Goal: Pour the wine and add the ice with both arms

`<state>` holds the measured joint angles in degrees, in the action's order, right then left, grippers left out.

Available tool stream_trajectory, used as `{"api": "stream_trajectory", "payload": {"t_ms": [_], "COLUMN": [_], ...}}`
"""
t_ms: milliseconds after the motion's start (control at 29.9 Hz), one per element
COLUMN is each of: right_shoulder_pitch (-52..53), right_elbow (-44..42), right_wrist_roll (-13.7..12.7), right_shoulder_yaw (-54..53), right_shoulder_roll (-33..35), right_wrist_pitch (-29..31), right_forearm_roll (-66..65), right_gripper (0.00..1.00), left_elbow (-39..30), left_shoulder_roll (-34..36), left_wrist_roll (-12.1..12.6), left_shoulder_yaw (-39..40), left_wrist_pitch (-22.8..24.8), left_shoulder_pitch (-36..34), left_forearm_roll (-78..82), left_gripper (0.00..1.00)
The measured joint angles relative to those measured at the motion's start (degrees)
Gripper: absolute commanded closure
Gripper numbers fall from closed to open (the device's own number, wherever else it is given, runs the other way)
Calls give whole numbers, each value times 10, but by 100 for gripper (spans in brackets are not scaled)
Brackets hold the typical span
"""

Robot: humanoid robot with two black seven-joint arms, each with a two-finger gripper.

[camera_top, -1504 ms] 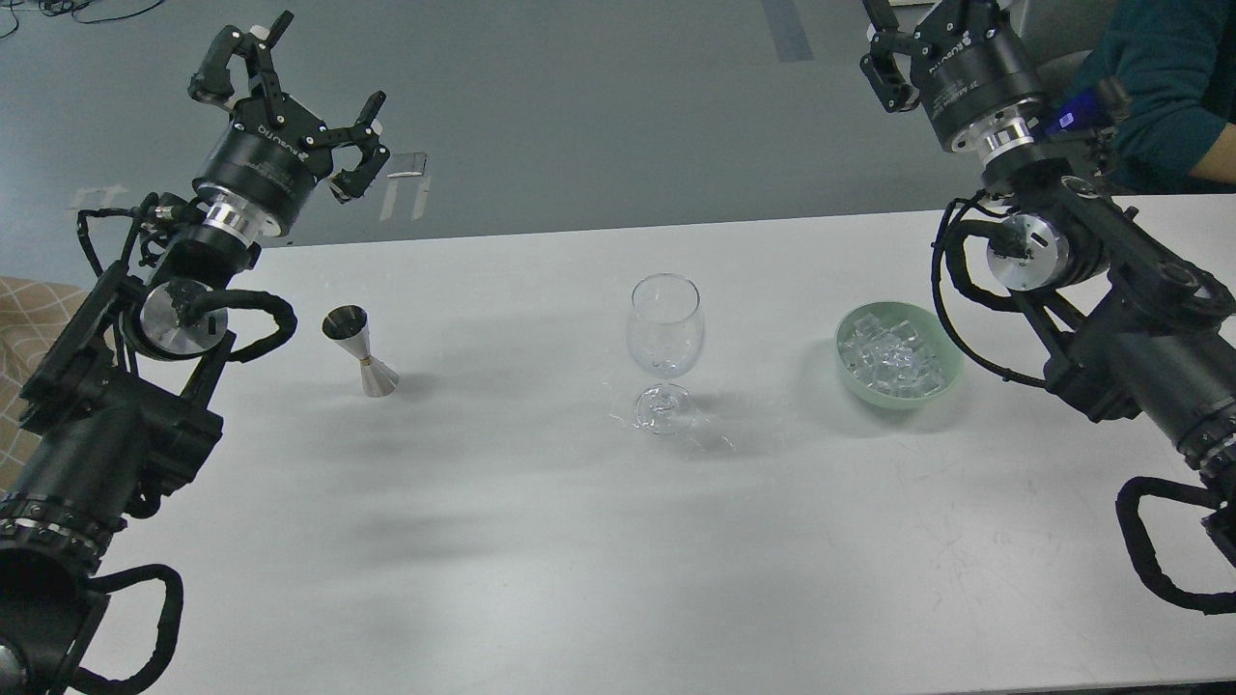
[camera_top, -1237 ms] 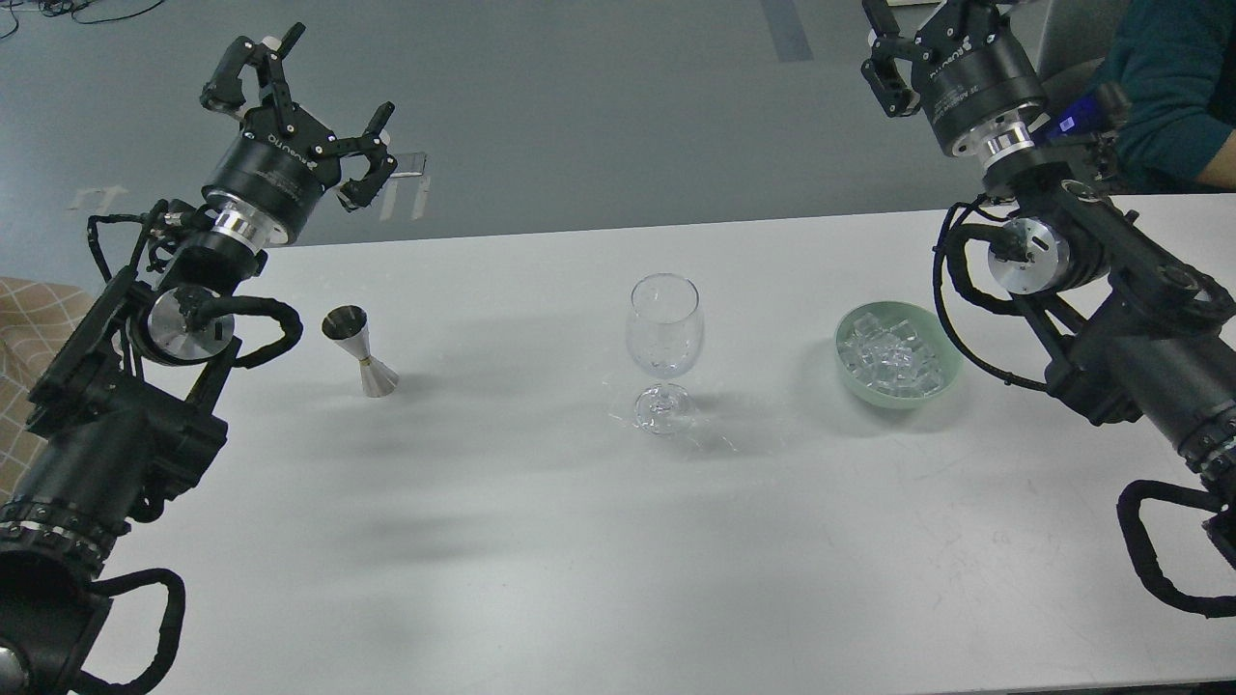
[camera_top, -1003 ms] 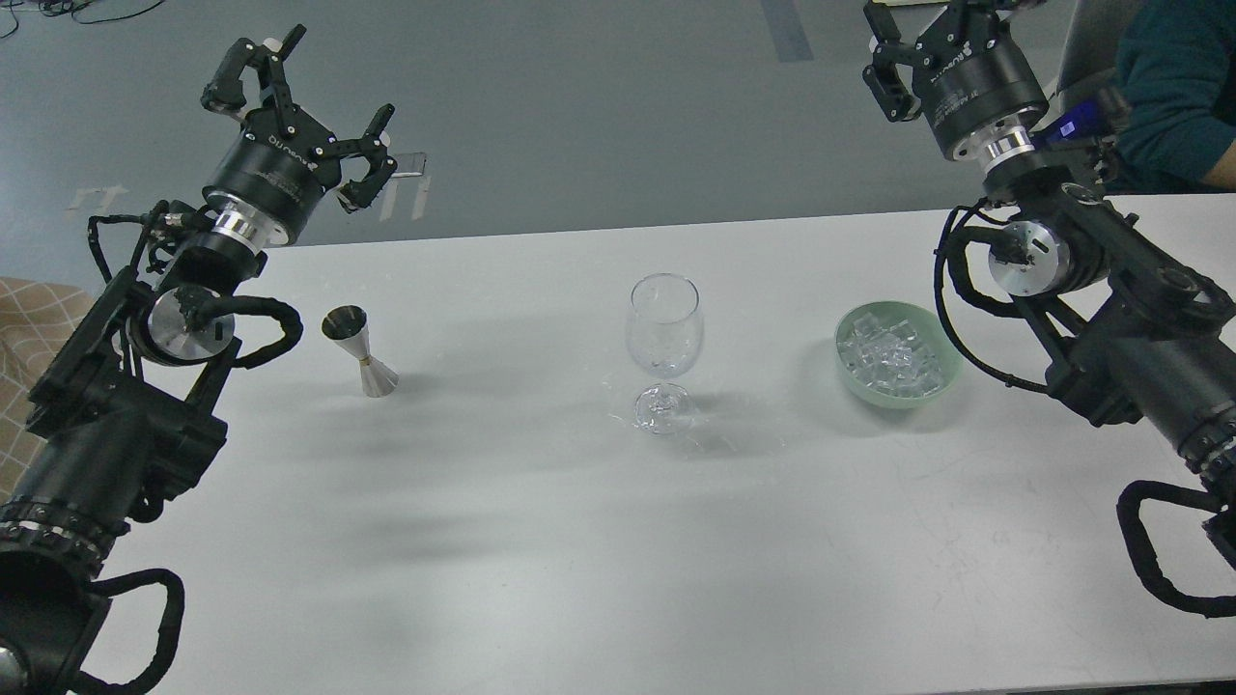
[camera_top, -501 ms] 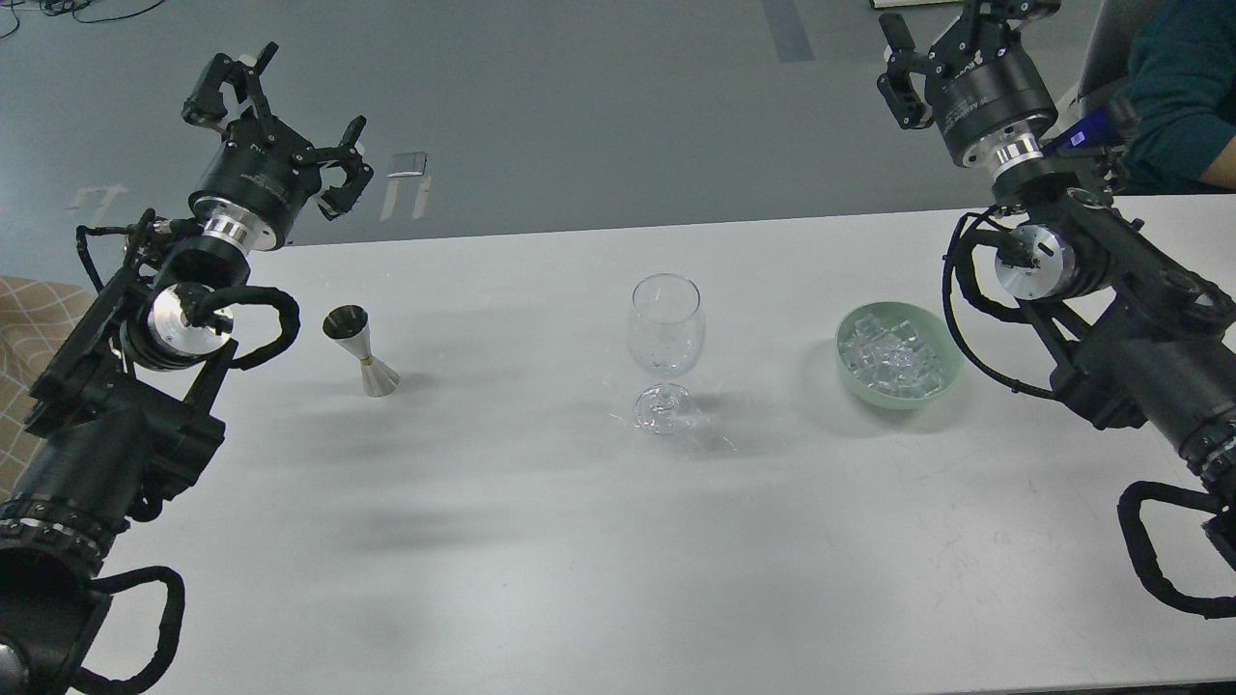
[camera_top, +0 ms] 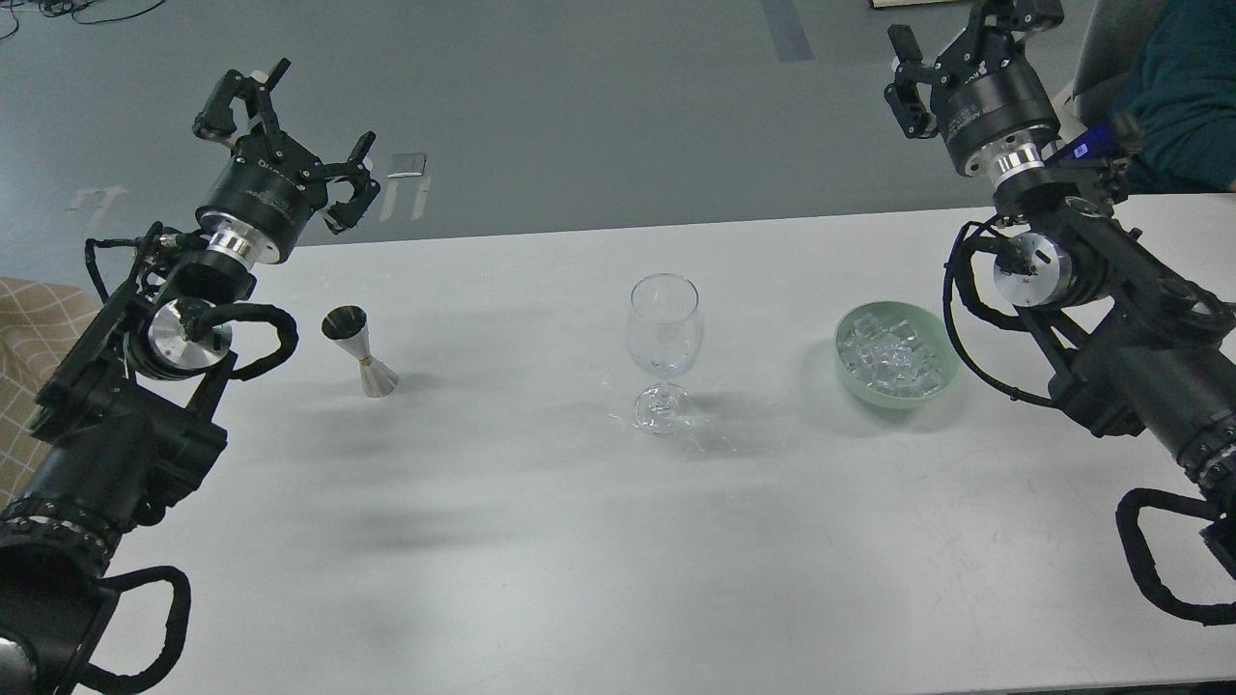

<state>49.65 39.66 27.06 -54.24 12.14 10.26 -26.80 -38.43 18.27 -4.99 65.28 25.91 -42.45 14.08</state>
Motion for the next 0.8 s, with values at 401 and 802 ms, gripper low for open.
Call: {"api": "stream_trajectory", "payload": {"t_ms": [401,802], "right_shoulder_pitch": [0,-3], "right_elbow": [3,4], "right_wrist_roll": [0,1], "right_shoulder_yaw": [1,-1], "right_shoulder_roll": [-2,-3], "right_wrist_pitch": [14,14], "right_forearm_roll": [1,1], "right_gripper": [0,0], "left_elbow": [0,-9], "left_shoulder_roll": [-1,-21], "left_wrist_roll": [-16,-82], "left_shoulder_yaw": [0,3], "left_wrist_pitch": [12,-29], "left_shoulder_pitch": [0,0], "left_forearm_roll": [110,187], "left_gripper": [2,2]}}
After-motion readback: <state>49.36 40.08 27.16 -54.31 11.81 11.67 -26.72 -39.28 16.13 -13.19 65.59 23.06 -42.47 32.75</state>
